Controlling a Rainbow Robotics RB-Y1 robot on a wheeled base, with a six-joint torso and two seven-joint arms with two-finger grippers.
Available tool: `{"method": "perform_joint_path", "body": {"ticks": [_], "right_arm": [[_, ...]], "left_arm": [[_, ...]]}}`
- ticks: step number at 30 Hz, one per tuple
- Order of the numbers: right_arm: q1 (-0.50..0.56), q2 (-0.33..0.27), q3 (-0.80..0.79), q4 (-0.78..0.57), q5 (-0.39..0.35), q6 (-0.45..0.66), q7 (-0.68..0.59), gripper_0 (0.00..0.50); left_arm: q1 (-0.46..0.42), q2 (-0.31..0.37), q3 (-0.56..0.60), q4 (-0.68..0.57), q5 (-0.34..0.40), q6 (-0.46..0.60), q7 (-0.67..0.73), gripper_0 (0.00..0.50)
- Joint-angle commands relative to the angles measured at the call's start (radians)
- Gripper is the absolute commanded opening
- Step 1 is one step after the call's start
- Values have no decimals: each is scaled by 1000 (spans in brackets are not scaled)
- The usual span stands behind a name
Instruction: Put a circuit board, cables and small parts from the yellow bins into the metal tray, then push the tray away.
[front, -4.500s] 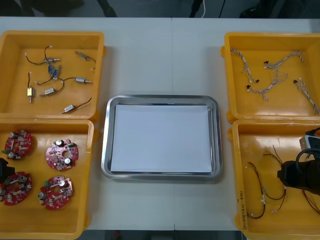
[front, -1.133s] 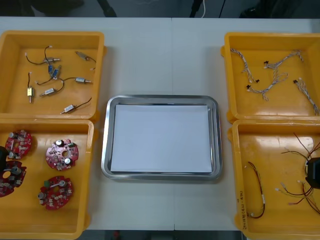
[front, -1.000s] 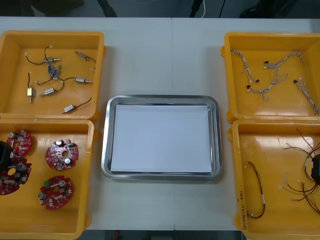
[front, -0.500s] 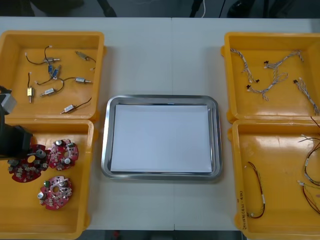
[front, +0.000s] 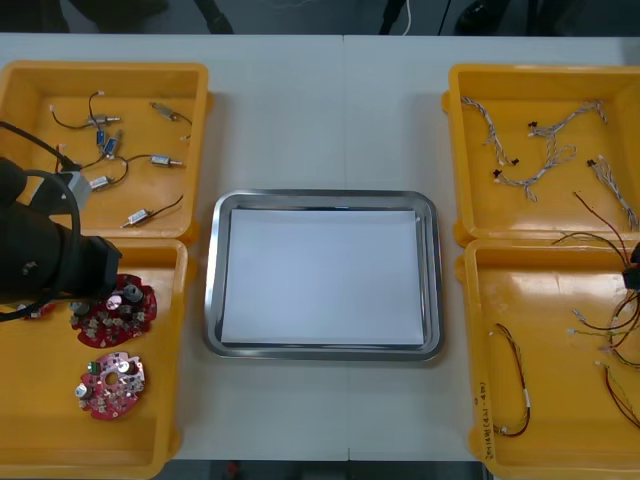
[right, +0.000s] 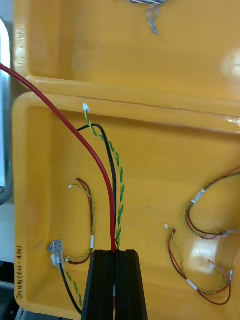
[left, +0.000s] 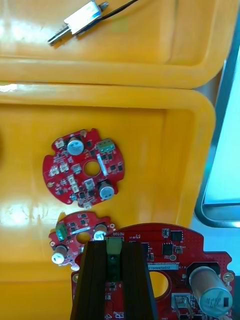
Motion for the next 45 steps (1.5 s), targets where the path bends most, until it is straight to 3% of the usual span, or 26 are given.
{"method": "perform_joint_path", "body": {"ticks": [1, 13, 19, 28, 45], "right_arm": [[-78, -57, 93, -25, -15, 6, -42, 0], [-182, -79, 199, -25, -62, 6, -42, 0], [-253, -115, 287, -26, -59, 6, -47, 0], [-319, -123, 388, -25, -52, 6, -48, 0], [-434, -160, 558, -26, -25, 6, -64, 0]], "left_arm": [[-87, 27, -78, -31, -39, -18, 54, 0], [-238, -51, -252, 4, -113, -27, 91, 0], [-293, -90, -341, 56, -168, -89, 109, 0], [-383, -171, -465, 150, -259, -104, 134, 0], [-408, -225, -625, 227, -381, -193, 215, 0]]}}
